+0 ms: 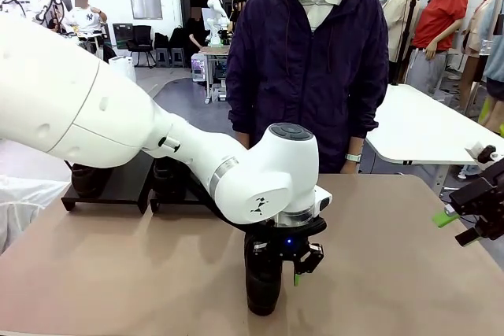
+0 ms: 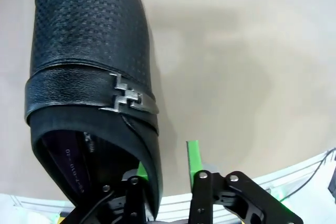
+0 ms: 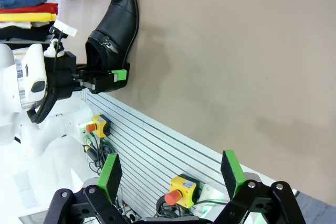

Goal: Organize the shoes by placing them on the stand.
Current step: Place the Shoe from the middle of the table onto the Shoes Stand.

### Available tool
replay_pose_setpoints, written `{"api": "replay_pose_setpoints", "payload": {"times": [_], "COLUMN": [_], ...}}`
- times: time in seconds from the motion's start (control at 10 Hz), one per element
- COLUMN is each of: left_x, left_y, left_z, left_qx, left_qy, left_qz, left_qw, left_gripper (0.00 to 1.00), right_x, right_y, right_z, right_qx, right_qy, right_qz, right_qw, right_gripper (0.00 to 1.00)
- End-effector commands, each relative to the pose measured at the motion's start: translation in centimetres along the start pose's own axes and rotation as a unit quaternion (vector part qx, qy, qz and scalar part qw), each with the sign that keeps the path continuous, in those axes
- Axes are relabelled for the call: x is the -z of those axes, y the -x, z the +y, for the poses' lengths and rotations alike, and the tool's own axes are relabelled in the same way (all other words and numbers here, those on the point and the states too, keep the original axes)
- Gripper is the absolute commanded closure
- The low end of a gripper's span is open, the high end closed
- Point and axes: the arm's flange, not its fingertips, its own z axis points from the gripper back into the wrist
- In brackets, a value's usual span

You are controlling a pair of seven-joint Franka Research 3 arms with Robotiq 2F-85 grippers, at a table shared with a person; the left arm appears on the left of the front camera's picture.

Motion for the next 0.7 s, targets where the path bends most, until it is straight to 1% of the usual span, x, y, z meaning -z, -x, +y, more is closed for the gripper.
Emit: {"api": "replay_pose_setpoints", "payload": {"times": [0.0, 0.4, 0.5, 0.6], "left_x": [-0.4, -0.5, -0.7, -2.0], "left_y": [0.2, 0.4, 0.6, 1.1], "left_z": [-0.1, 0.3, 0.9, 2.1], "left_qx": [-0.012, -0.017, -0.021, -0.031], "left_qy": [-0.008, -0.011, -0.012, -0.012], "left_qz": [0.002, 0.004, 0.005, -0.007], "left_qw": [1.0, 1.0, 1.0, 0.999], "left_gripper": [1.0, 1.0, 1.0, 1.0], "right_x": [-0.1, -0.1, -0.1, -0.1], "right_y": [-0.2, -0.2, -0.2, -0.2], "right_z": [-0.1, -0.1, -0.1, -0.1], "right_qx": [-0.012, -0.012, -0.012, -0.012], "right_qy": [-0.015, -0.015, -0.015, -0.015], "right_qz": [-0.007, -0.007, -0.007, -0.007], "right_qw": [1.0, 1.0, 1.0, 1.0], "right_gripper": [0.0, 0.0, 0.0, 0.0]}}
